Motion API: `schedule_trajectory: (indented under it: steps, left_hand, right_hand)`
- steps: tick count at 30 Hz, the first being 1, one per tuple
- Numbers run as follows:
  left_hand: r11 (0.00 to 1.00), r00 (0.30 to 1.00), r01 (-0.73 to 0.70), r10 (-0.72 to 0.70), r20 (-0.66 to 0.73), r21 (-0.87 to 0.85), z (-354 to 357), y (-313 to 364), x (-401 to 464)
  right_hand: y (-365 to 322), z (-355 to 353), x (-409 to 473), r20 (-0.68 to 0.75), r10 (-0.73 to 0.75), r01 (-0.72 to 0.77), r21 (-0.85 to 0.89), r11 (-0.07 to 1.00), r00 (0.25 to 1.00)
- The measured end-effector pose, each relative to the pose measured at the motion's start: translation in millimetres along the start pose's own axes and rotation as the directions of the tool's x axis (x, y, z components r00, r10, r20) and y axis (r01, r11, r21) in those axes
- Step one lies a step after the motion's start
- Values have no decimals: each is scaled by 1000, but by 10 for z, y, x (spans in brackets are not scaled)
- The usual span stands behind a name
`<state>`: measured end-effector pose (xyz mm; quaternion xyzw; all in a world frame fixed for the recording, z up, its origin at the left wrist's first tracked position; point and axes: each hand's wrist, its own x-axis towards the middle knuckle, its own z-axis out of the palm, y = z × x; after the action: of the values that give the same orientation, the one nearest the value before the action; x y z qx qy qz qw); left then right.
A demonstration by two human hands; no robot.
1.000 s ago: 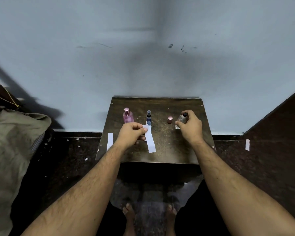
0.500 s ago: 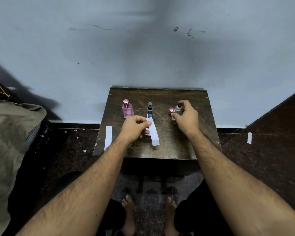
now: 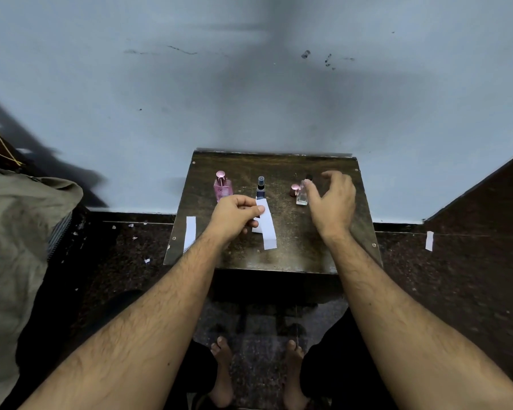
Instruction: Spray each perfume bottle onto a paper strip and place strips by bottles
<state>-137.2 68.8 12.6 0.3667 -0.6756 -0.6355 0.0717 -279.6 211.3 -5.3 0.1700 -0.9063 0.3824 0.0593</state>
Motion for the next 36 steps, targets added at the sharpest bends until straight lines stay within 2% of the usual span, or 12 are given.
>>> schedule_trajectory:
  steps: [1, 2, 3, 4, 6, 8, 13, 20, 24, 30, 36]
  left_hand:
    - [1000, 1000, -6, 6, 4, -1, -4, 33, -27]
    - [1000, 1000, -11, 11, 8, 0, -10, 64, -46]
    - [1000, 1000, -17, 17, 12, 0, -17, 102, -73]
    - [1000, 1000, -26, 26, 17, 5, -27, 139, -99]
    - [998, 998, -55, 54, 35, 37, -54, 239, -175]
    - [993, 994, -95, 91, 66, 67, -94, 351, -274]
    - [979, 980, -183, 176, 91, 86, -218, 612, -567]
    - [960, 962, -270, 265, 67, 80, -363, 868, -957]
    - [947, 951, -308, 306, 37, 91, -413, 1053, -1116]
    - [915, 924, -381, 374, 74, 133, -441, 1254, -1330]
    - [908, 914, -406, 404, 42, 107, -500, 1264, -1427]
  right_hand:
    - [-65, -60, -30, 2, -3, 3, 22, 1000, 1000]
    - [-139, -108, -45, 76, 5, -12, 90, 996, 997]
    - [-221, -159, -62, 208, 11, -50, 184, 982, 978]
    - [-303, -207, -87, 368, 6, -113, 270, 956, 930]
    - [-468, -334, -141, 621, -23, -256, 356, 899, 784]
    - [-570, -433, -181, 719, -42, -348, 386, 855, 694]
    - [-779, -691, -243, 737, -86, -395, 453, 799, 671]
    - [-1146, -1078, -426, 657, -122, -311, 502, 807, 744]
    - [-1323, -1311, -503, 655, -147, -275, 496, 824, 741]
    - [-1493, -1617, -536, 642, -197, -117, 413, 903, 741]
    - [-1593, -1749, -581, 622, -234, -66, 420, 905, 747]
